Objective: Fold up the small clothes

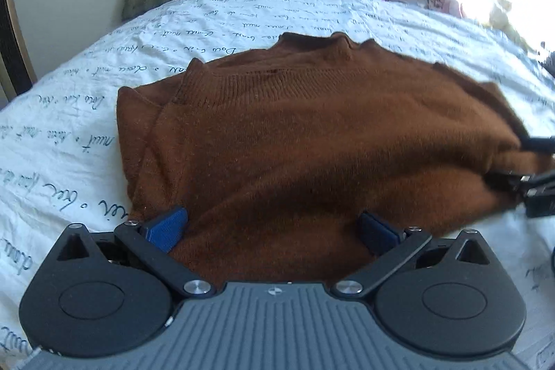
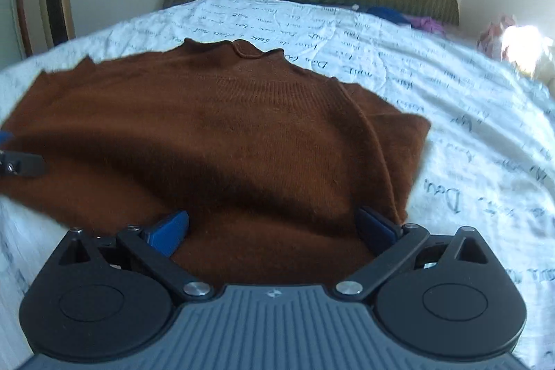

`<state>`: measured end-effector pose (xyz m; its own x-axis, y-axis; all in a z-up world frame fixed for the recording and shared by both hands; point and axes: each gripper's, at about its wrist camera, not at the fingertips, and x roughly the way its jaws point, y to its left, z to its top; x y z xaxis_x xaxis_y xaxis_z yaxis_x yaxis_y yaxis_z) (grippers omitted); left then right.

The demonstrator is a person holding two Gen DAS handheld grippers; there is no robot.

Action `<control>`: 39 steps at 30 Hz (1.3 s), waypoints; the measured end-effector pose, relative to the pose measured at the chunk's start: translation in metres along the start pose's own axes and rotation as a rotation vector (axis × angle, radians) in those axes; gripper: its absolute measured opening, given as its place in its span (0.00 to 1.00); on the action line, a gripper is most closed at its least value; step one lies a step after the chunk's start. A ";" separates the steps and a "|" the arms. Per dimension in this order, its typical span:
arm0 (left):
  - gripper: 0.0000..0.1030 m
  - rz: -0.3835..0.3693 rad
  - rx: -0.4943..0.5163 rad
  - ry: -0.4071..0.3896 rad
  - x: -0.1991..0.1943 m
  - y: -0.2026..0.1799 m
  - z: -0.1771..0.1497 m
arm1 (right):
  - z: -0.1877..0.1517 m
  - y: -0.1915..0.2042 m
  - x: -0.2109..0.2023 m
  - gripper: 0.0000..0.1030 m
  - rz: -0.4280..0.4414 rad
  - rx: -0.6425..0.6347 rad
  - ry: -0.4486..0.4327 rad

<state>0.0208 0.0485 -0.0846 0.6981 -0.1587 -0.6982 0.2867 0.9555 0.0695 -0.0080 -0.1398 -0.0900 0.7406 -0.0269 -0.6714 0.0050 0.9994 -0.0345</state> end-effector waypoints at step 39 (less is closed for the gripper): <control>1.00 -0.326 -0.441 -0.086 0.001 0.133 0.049 | 0.044 0.003 -0.006 1.00 -0.014 0.204 -0.155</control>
<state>0.0917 0.1637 -0.0407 0.6756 -0.4661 -0.5713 0.2083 0.8639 -0.4585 0.0169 -0.1356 -0.0540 0.8336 -0.0523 -0.5499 0.1394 0.9832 0.1179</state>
